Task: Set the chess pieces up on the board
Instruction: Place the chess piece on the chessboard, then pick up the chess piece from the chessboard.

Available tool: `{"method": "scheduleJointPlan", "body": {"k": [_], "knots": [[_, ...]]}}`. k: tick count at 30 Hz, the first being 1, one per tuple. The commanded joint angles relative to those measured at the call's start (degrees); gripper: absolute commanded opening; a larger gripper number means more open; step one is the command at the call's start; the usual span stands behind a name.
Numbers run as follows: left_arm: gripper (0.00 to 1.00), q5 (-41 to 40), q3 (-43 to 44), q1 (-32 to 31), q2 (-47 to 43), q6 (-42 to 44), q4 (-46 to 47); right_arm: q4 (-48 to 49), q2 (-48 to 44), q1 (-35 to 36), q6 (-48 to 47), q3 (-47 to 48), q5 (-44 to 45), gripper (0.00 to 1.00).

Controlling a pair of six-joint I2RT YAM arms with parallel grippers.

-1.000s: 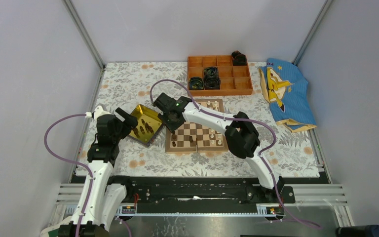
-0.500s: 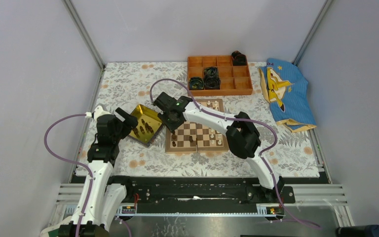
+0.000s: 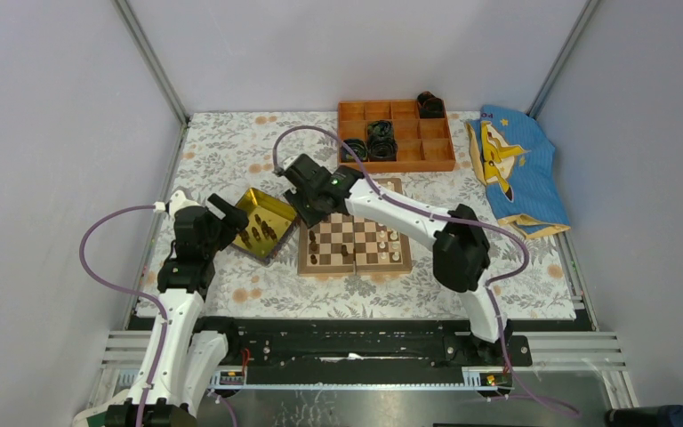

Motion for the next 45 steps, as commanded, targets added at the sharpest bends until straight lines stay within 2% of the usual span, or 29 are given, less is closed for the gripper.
{"method": "scheduleJointPlan", "body": {"k": [1,10,18,27,45], "knots": [[0.89,-0.67,-0.44,-0.39,-0.11,0.13,2.24,4.77,-8.6,0.31,-0.67,-5.64,3.41,0.38],[0.89,0.0,-0.36,-0.43,1.03,0.3,2.44,11.57,-19.89,-1.69,2.05,-24.11,5.51,0.38],[0.9,0.29,-0.27,-0.38,1.64,0.39,2.42,14.12,-26.22,-2.42,4.14,-34.0,4.76,0.4],[0.9,0.21,-0.39,-0.38,1.94,0.39,2.55,15.23,-26.96,-2.39,4.91,-37.07,1.42,0.41],[0.92,0.03,-0.35,-1.85,1.59,0.39,2.42,15.36,-23.05,-2.37,4.95,-36.58,-1.65,0.42]]}}
